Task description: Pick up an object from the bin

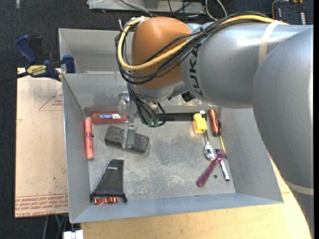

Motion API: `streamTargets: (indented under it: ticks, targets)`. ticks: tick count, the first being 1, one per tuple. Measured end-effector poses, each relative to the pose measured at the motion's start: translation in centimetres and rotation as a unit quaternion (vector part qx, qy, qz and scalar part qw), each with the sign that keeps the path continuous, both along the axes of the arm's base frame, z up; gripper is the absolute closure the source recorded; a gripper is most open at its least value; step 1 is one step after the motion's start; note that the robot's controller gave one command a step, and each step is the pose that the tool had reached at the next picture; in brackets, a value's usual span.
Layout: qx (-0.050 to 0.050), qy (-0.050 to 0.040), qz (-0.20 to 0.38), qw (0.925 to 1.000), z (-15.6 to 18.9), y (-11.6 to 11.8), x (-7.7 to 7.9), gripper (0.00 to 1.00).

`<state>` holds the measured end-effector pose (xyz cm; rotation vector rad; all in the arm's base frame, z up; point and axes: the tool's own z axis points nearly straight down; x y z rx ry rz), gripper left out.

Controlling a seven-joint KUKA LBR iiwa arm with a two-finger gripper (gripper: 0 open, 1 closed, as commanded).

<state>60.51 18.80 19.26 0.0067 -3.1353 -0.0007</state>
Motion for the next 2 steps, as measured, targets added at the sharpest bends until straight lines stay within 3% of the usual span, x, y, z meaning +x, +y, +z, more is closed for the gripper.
streamTargets:
  ticks: [1, 2]
  targets:
    - [0.001, -0.0037, -0.002, 1.0000, 0.5, -0.1, 0.2, 0.00]
    - [0.002, -0.0049, -0.089, 0.9960, -10.8, -3.0, -1.1, 0.00]
